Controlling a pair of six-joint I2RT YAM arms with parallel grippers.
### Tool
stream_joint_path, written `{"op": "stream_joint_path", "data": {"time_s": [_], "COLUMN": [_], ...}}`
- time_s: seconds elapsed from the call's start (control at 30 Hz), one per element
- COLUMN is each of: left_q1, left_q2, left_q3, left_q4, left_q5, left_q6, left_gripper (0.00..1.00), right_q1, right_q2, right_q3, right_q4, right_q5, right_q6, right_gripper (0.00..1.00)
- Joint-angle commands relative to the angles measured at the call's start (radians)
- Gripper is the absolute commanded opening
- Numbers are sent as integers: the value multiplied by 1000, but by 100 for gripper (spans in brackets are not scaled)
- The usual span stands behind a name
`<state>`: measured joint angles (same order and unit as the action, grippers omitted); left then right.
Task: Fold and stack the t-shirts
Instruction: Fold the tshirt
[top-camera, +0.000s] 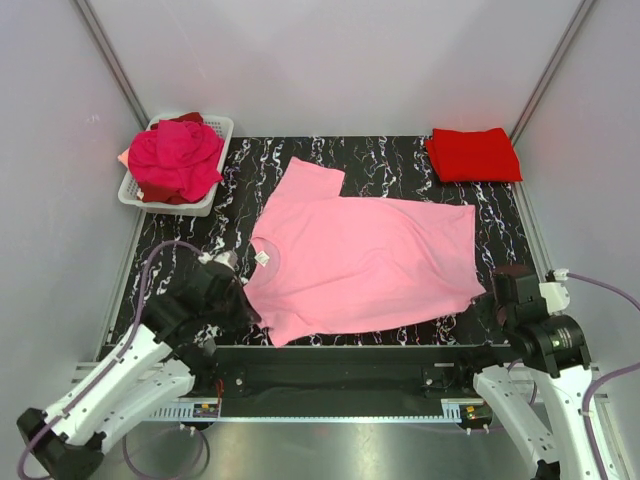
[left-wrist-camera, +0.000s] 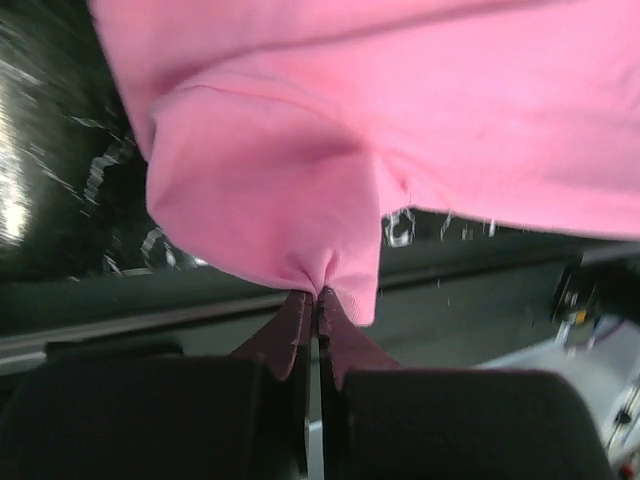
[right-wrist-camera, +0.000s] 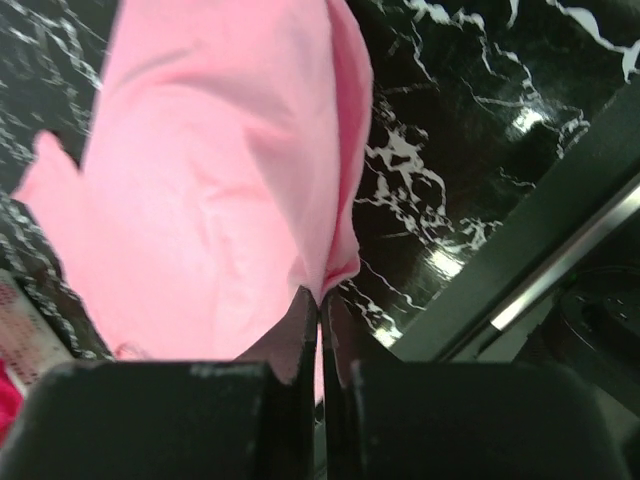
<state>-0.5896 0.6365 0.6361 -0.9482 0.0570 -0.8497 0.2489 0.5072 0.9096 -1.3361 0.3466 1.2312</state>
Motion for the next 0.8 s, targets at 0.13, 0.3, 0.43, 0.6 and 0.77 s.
{"op": "stream_joint_path", "data": {"time_s": [0.13, 0.3, 0.43, 0.6, 0.77], "left_q1": [-302, -296, -244, -95, 60], "left_q2": [52, 155, 281, 418, 580], "left_q3": [14, 222, 349, 453, 562], "left_q4": [-26, -133, -169, -100, -43], "left_q5": [-201, -356, -372, -281, -177], "left_q6": [-235, -145, -31, 157, 311], "left_gripper": [0, 0, 1, 1, 1], "right_q1": [3, 3, 3, 3, -7], "right_q2": [-15, -22, -12, 123, 259], "right_q3": [49, -131, -134, -66, -43], "right_q4": [-97, 46, 101, 140, 225], "right_q5": [65, -153, -141, -90, -55], "right_q6": [-21, -56, -53, -78, -96], "right_gripper": [0, 0, 0, 0, 0]}}
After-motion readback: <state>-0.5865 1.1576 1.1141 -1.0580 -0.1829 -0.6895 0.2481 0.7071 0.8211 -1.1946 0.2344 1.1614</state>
